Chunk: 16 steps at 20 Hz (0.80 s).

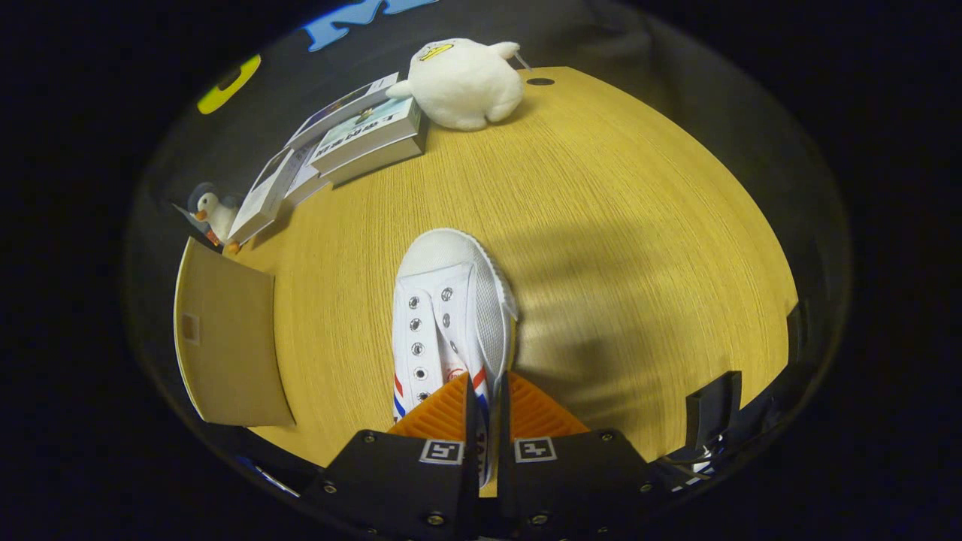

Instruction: Open the storage box then place both shoes into the box .Put the left shoe in first, then the right shoe, with the right side of both shoes facing outward in a uniform manner.

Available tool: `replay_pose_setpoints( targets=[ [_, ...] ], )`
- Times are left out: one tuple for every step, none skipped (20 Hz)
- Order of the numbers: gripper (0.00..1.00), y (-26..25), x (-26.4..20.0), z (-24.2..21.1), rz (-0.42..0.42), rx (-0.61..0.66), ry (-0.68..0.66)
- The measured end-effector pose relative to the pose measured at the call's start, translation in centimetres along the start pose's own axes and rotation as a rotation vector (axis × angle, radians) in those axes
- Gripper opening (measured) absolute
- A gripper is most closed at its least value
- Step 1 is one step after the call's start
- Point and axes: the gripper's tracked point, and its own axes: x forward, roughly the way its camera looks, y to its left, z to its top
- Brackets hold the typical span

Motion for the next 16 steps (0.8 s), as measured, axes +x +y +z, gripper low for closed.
replay_pose_setpoints(
  targets=[
    [0.1,0.4,-0.2,0.1,0.016,0.011,-0.004],
    [0.1,0.8,-0.7,0.2,0.035,0.02,-0.011],
    [0.1,1.4,-1.0,0.3,0.056,0.031,-0.013],
    [0.1,2.0,-1.4,0.5,0.076,0.042,-0.015],
    [0.1,2.7,-1.7,0.6,0.094,0.052,-0.019],
    [0.1,3.4,-2.2,0.8,0.111,0.059,-0.025],
    [0.1,4.0,-2.7,0.9,0.126,0.06,-0.025],
    [0.1,4.8,-3.2,1.1,0.137,0.057,-0.029],
    [0.1,5.4,-3.7,1.3,0.144,0.052,-0.036],
    [0.1,6.2,-4.1,1.5,0.15,0.044,-0.038],
    [0.1,7.0,-4.5,1.6,0.157,0.038,-0.043],
    [0.1,7.9,-5.1,1.8,0.168,0.031,-0.048],
    [0.1,8.9,-5.6,2.0,0.181,0.026,-0.051],
    [0.1,10.0,-6.2,2.2,0.195,0.024,-0.056],
    [0.1,11.0,-6.7,2.5,0.21,0.018,-0.063],
    [0.1,12.2,-7.2,2.7,0.225,0.005,-0.072]
  ],
)
